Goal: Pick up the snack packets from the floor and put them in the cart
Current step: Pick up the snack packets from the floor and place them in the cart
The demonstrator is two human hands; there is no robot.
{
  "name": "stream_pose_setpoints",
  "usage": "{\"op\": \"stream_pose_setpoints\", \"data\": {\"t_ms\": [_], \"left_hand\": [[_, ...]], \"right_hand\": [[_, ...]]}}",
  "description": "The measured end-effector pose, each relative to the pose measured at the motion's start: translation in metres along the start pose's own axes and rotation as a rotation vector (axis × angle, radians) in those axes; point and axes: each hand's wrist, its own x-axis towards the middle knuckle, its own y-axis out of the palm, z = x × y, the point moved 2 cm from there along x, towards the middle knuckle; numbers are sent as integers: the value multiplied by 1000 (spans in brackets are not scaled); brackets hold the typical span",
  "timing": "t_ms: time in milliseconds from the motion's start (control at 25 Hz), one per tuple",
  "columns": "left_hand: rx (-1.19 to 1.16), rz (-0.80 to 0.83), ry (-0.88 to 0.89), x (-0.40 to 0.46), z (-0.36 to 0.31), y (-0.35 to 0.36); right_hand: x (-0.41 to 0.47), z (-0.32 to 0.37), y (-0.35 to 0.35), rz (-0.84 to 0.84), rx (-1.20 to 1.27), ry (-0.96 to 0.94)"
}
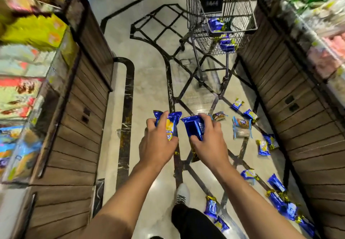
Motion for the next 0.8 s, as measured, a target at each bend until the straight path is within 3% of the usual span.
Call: {"op": "stream_pose_setpoints", "data": {"t_ms": [440,800], "left_hand": [[-55,-59,-11,241,-27,-43],[-93,40,23,470,-33,-58]], "right_hand": [[237,85,14,7,-24,-34],[437,130,46,-49,6,138]]}}
